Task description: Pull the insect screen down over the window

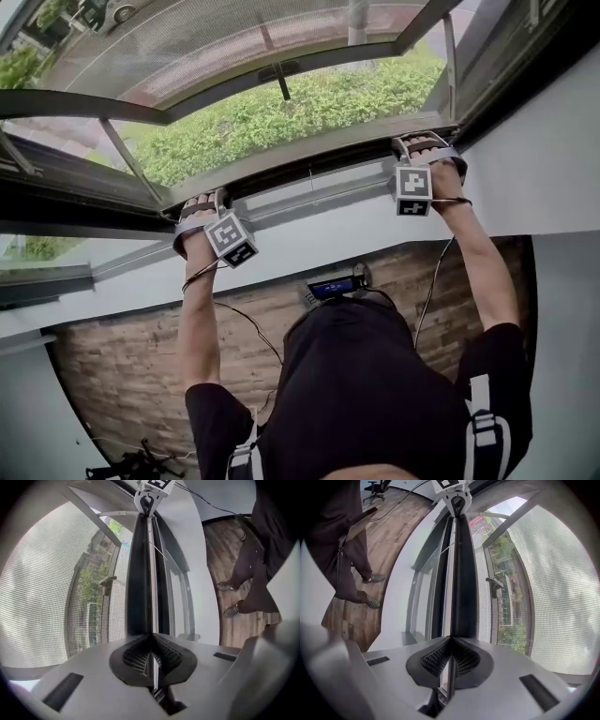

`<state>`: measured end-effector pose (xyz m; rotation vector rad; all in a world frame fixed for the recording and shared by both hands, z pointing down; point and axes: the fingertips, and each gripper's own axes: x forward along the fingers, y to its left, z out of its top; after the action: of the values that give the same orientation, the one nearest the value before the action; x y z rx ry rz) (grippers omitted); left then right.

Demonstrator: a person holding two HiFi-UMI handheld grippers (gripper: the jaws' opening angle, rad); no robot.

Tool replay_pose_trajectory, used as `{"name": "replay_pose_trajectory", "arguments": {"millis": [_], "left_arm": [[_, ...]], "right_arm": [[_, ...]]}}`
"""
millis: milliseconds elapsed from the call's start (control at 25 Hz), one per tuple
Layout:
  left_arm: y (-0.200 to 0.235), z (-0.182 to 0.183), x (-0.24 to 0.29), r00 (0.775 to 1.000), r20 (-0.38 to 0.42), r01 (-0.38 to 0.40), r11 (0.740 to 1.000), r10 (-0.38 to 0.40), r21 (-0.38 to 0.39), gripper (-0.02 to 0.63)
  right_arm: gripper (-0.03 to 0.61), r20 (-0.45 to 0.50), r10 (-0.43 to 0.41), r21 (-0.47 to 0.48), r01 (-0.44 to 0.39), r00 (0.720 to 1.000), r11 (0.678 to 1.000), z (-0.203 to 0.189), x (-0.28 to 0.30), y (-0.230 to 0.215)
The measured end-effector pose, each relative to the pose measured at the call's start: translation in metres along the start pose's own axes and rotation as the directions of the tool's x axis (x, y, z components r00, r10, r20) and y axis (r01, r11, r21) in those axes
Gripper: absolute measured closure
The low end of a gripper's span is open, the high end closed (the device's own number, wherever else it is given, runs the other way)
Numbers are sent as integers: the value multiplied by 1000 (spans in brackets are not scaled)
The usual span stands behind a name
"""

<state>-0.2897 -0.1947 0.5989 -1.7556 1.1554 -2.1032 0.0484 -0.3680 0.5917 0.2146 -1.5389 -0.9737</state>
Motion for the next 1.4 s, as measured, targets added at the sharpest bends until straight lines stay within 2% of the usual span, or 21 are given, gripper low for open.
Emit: {"name": "replay_pose_trajectory", "arguments": {"millis": [160,280,360,520,600,880,1080,1280,1400], "left_arm": [[-14,0,18,1000,7,23,1000,-23,-13,600],[-28,-2,33,999,-2,54,998,-54,-9,600],[-42,-4,48,997,-6,79,997,-79,-12,600],[-49,-3,55,996,-1,85,996,-85,-41,600],[-46,-2,54,997,3,75,997,-75,-35,600],[-50,-3,44,994,-1,108,994,-109,-23,598],[-43,-4,61,998,9,66,997,-66,-28,600],[-49,-4,56,999,16,53,998,-52,-36,600],[-47,-1,59,998,37,55,996,-52,-69,600]], "right_arm": [[563,-24,14,-7,-14,1000,1000,3,22,19],[563,-63,87,-8,-87,994,996,3,23,31],[563,-70,105,-20,-106,992,994,4,36,46],[565,-44,31,26,-30,999,999,8,55,51],[565,-43,24,55,-21,999,998,9,52,46],[565,-30,130,18,-129,991,991,13,40,51],[568,-11,53,38,-52,999,998,11,57,47],[568,-25,75,29,-74,997,997,13,52,51],[572,-17,53,62,-52,998,997,9,56,51]]}}
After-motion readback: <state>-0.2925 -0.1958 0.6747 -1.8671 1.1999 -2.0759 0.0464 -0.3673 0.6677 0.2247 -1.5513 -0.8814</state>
